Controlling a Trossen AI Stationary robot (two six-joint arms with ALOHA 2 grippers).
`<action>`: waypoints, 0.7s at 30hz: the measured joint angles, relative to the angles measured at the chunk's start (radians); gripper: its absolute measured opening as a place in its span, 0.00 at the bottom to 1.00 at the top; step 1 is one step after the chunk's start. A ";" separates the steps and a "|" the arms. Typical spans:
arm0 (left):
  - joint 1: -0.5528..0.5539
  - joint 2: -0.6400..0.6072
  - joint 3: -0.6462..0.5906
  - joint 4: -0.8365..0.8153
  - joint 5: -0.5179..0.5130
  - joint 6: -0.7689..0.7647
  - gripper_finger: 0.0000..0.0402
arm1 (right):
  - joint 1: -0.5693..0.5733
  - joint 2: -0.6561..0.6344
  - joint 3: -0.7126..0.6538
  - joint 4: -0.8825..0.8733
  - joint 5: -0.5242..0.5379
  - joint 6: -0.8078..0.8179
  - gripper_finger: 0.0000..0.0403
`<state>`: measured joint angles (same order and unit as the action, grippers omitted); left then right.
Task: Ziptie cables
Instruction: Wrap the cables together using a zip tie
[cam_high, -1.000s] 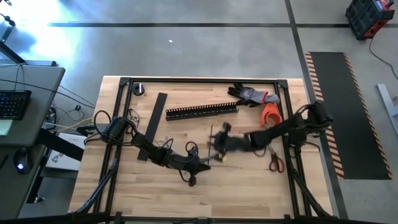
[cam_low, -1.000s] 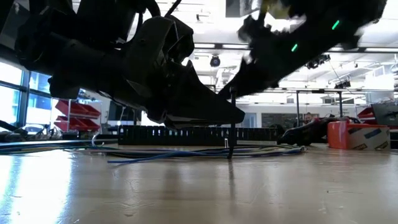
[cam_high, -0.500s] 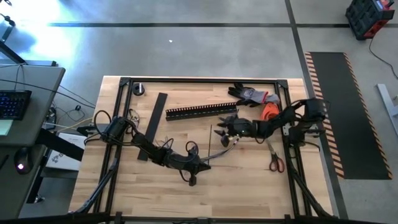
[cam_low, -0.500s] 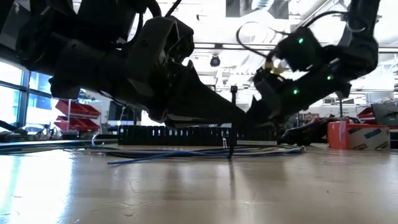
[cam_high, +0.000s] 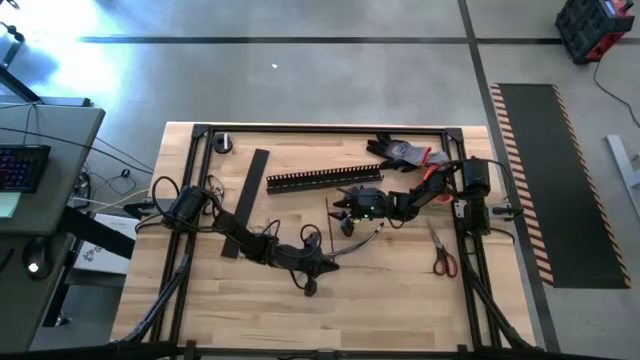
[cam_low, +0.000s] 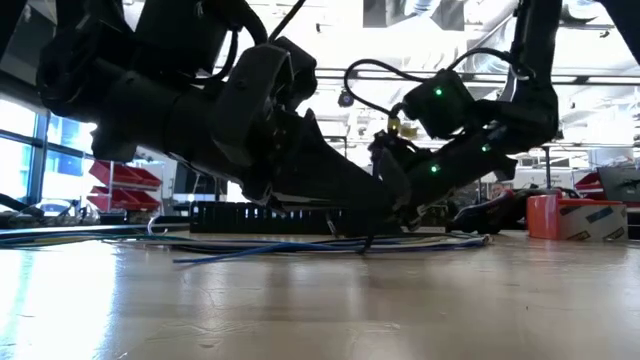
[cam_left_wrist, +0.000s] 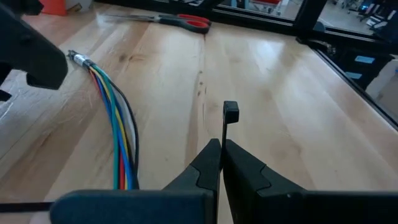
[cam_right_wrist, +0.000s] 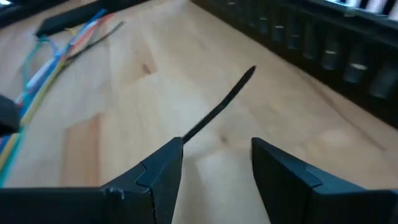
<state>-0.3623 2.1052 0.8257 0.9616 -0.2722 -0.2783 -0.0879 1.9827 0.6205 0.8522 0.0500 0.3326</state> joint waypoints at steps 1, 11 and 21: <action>-0.001 0.000 0.000 0.000 0.000 0.000 0.00 | 0.001 0.000 0.003 -0.001 -0.008 0.000 0.43; 0.000 0.000 0.000 0.000 0.000 0.012 0.00 | -0.021 0.000 0.003 -0.016 -0.079 0.007 0.42; 0.000 0.000 0.000 0.000 0.000 0.019 0.00 | -0.018 0.000 0.003 -0.038 -0.020 0.010 0.20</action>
<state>-0.3626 2.1052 0.8257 0.9611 -0.2718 -0.2596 -0.1058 1.9823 0.6235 0.8147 0.0298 0.3424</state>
